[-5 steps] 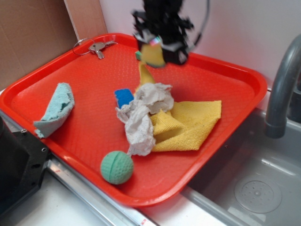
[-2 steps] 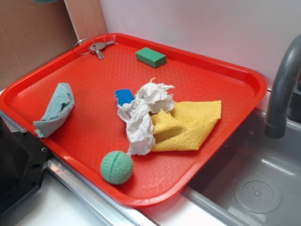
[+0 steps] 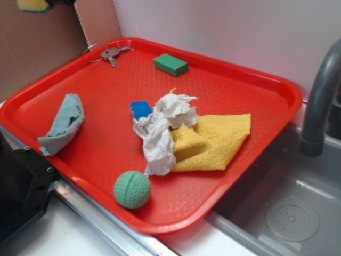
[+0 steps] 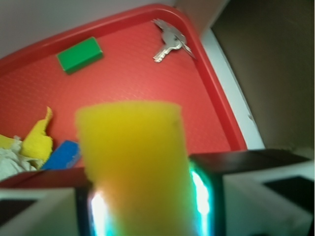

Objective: Grab the green sponge.

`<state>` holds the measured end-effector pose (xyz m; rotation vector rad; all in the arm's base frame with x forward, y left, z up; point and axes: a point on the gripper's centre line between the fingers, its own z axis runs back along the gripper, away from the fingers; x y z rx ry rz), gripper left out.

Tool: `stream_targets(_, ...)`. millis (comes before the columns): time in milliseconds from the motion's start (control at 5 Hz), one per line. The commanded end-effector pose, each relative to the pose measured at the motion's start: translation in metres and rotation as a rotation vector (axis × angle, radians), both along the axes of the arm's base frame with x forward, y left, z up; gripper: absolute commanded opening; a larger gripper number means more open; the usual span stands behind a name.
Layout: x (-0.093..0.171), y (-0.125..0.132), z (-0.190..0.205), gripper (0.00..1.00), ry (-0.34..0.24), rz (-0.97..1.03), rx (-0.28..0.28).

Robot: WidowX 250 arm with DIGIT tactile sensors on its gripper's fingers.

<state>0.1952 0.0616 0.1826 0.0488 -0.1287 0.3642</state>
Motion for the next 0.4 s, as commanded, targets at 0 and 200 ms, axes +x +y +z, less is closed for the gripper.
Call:
stream_targets(0,0.0009,-0.0162,0.0015,0.00,-0.010,-0.047,0.029)
stream_targets(200,-0.0086,-0.0142,0.0002,0.00,-0.015,-0.040,0.028)
